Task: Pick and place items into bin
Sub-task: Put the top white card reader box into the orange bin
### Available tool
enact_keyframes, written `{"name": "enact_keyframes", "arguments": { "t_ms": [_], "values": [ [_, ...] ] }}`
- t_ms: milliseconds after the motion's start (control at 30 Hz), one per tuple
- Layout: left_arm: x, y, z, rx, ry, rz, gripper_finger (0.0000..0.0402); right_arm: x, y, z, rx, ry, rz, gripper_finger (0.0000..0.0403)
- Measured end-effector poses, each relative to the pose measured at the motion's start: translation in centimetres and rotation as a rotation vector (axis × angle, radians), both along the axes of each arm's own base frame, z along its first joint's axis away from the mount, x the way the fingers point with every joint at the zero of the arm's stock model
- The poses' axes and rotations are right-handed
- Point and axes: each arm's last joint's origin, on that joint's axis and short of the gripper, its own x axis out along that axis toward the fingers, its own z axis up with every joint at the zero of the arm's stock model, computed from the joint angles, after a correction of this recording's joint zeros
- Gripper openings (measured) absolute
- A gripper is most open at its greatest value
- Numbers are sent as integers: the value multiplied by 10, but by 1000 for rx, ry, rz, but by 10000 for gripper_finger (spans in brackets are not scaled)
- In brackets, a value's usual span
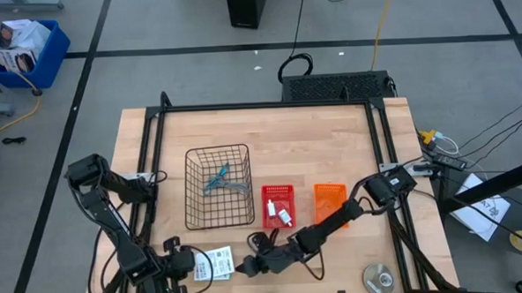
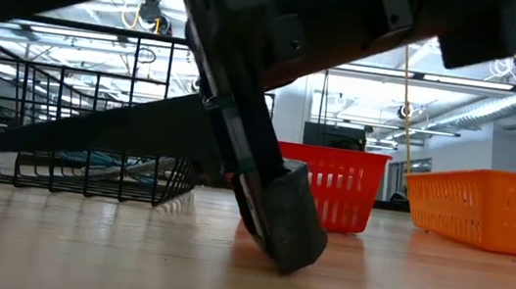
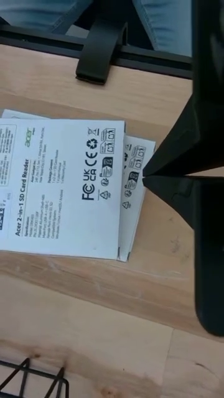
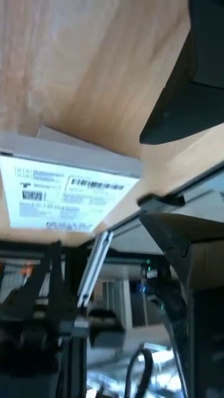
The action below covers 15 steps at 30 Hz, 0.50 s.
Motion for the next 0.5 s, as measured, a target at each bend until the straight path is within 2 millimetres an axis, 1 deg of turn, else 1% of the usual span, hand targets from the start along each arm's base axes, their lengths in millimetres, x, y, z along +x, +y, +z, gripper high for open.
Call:
{"name": "enact_keyframes", "arguments": {
  "t_ms": [67,267,367,500],
  "values": [
    [1,0,0,-5,6,-3,4,3,-1,2,-3,16,15,174],
    [2,-1,0,-14,-1,-15,13,7,-8,3,-8,15,14,156],
    [2,-1,0,-13,-1,-18,4,8,-10,1,2,37,25,157],
    [2,-1,0,-12,-1,-21,12,9,-12,1,30,55,40,168]
  ]
}}
